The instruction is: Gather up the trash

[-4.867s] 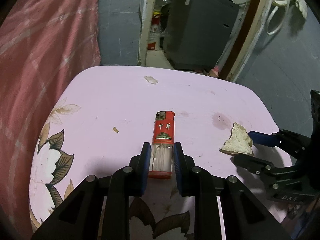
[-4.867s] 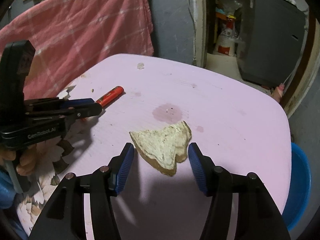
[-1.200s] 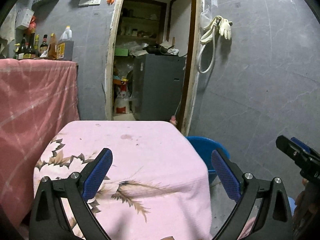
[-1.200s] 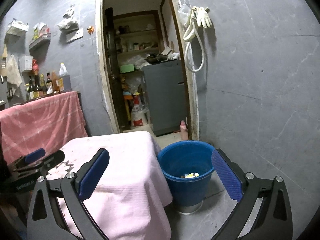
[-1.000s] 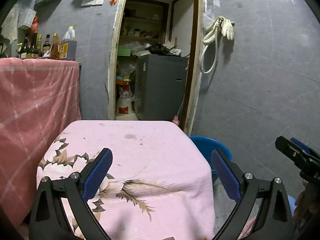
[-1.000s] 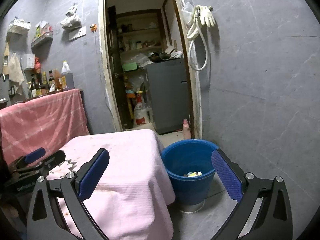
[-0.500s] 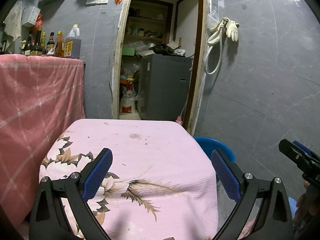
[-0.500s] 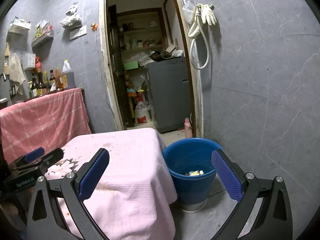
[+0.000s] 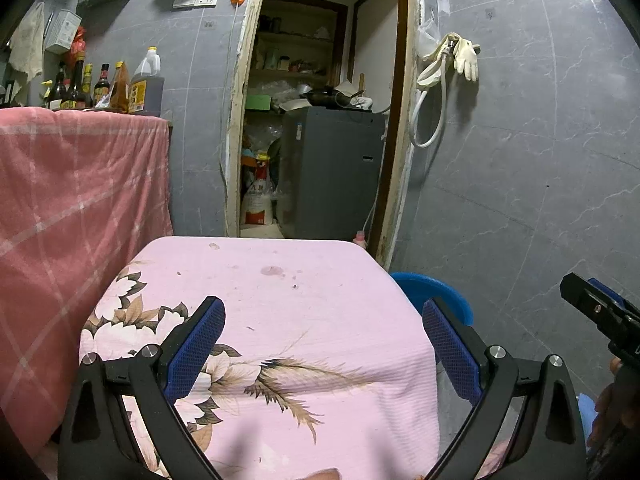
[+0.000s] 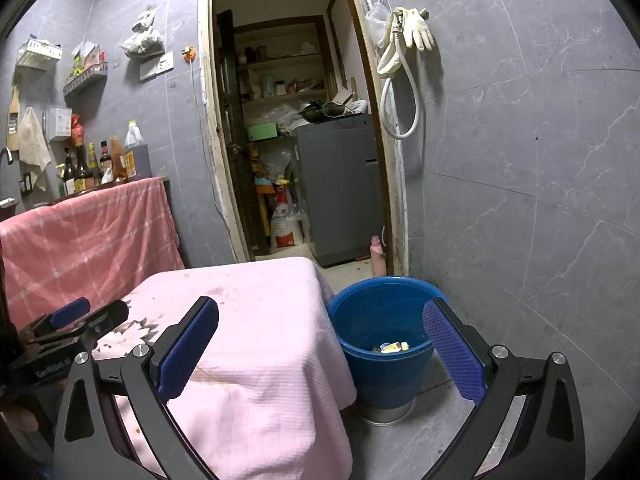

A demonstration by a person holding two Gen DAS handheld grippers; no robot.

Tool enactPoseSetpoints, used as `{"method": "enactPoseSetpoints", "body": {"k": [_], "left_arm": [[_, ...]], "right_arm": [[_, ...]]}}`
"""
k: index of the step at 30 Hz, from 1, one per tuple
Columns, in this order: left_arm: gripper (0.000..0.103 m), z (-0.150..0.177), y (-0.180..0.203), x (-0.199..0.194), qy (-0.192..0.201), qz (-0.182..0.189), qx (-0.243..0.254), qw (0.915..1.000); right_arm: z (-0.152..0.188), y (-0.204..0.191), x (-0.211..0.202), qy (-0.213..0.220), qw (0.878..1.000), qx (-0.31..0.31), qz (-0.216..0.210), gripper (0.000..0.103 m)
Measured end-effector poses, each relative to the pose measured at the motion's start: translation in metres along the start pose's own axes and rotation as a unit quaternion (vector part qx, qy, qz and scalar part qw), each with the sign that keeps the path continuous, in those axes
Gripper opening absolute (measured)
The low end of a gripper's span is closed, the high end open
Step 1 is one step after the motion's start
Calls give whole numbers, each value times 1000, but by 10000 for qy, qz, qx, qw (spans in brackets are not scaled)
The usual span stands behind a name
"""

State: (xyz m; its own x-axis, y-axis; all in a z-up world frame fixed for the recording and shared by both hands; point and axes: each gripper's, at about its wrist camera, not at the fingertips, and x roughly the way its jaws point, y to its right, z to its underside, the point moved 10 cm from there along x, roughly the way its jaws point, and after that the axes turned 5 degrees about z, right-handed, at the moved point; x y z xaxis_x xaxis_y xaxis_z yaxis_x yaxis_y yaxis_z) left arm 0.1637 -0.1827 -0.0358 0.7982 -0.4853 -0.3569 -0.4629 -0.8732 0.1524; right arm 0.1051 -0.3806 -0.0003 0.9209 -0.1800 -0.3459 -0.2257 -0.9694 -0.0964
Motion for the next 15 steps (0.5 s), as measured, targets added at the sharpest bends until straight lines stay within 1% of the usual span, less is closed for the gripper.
{"method": "enactPoseSetpoints", "body": {"k": [15], "left_arm": [[97,6,-4,4,-73,-26,13,10000]], "right_arm": [[0,-4,0,-26,10000,3,-2,103]]}}
